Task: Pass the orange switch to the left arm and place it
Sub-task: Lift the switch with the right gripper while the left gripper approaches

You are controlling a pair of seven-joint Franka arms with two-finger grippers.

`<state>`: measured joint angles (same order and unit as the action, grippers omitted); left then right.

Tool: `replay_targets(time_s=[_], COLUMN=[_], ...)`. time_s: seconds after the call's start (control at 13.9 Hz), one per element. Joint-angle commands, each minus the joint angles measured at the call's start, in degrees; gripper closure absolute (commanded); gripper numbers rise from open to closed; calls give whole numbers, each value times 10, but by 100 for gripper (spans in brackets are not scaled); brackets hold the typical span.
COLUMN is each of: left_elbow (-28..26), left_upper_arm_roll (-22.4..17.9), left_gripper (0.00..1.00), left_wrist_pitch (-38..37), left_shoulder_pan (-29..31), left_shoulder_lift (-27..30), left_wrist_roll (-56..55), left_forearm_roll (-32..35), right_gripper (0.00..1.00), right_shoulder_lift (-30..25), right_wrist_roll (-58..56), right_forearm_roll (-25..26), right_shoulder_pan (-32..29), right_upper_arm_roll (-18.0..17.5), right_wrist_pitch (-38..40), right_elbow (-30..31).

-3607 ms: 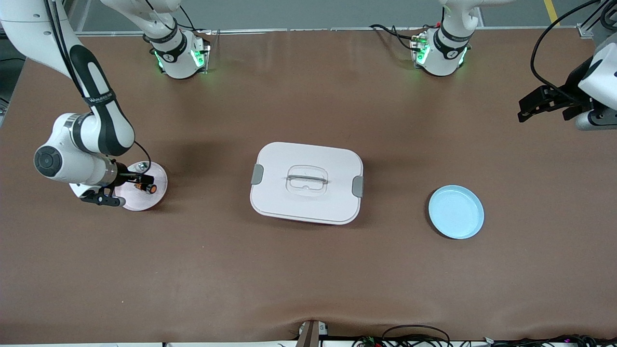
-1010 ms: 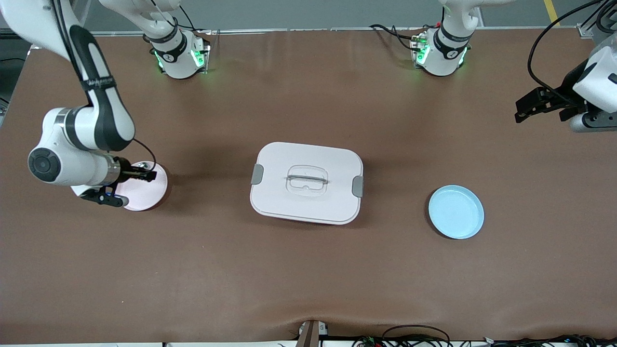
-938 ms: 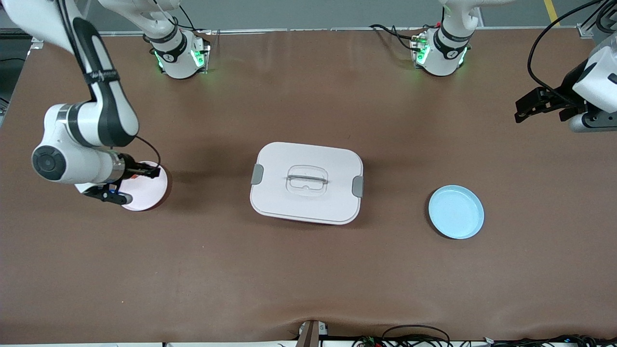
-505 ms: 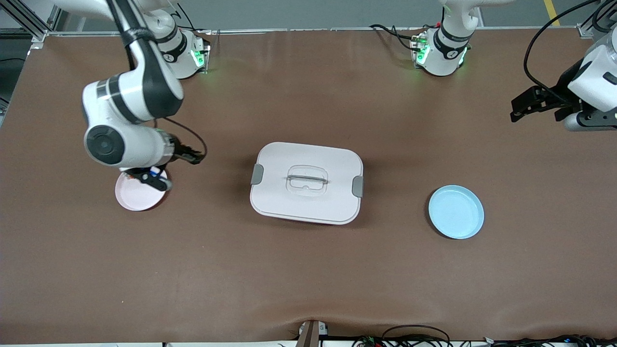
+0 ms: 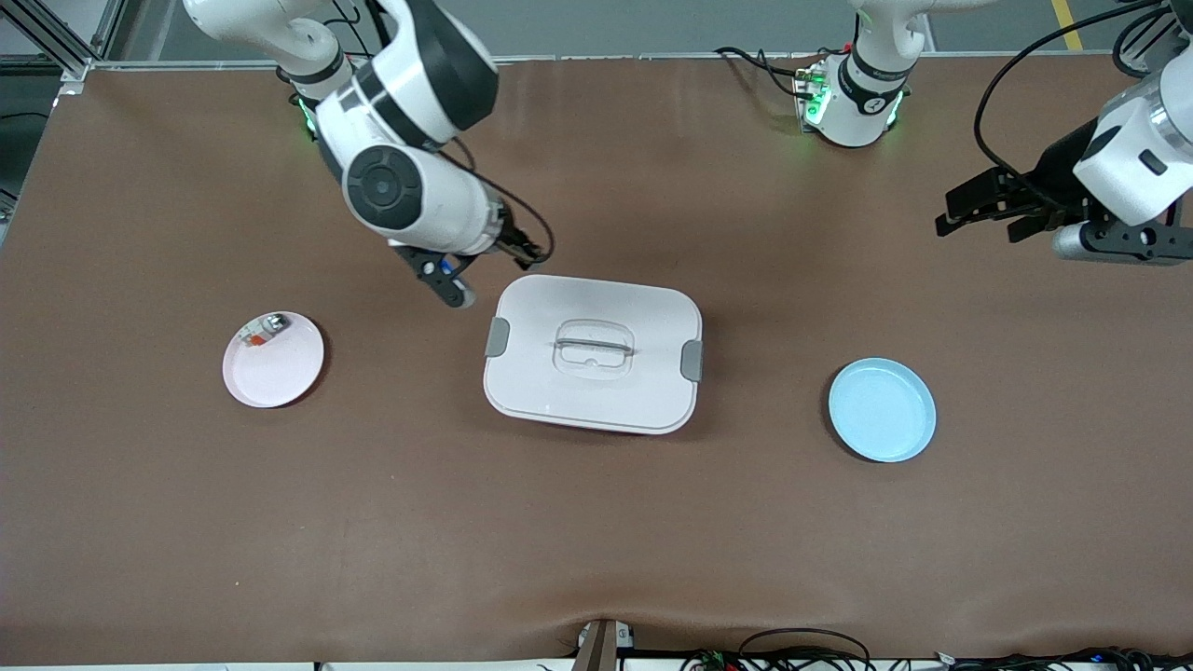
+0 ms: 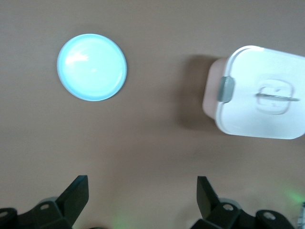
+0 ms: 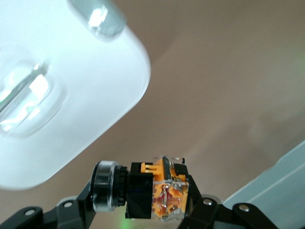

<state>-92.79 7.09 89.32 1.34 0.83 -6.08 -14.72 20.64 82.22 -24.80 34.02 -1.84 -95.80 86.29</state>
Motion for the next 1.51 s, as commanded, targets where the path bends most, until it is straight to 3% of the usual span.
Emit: replay_targets(time_s=[0.0,0.22,0.5,0.94,1.44], left_elbow=[-73,-133,-177,-245,-305], left_upper_arm_roll=[12,16,36,93,143], left_gripper=[0,0,0,0,2], left_wrist_pitch=[52,101,159,269,350], left_shoulder_pan=[2,2,1,2,2], left_shoulder_lift=[46,70,81,85,105], left_wrist_roll=[11,12,12,27,92], left_forearm_roll=[-38,-108,-186,-306,-431], right_gripper=[72,72,72,72,72], right_shoulder_lift=[55,59,72,90,99], right_wrist_roll=[77,117,162,193,196], right_forearm_roll=[-62,-79,-143,-240,-270], right_shoulder_pan=[10,46,74,97,105], right_upper_arm_roll=[7,6,6,6,6], right_wrist_pitch=[-19,-111,-222,-303,-334], right_elbow=[-81,-86,-93,-117,-123])
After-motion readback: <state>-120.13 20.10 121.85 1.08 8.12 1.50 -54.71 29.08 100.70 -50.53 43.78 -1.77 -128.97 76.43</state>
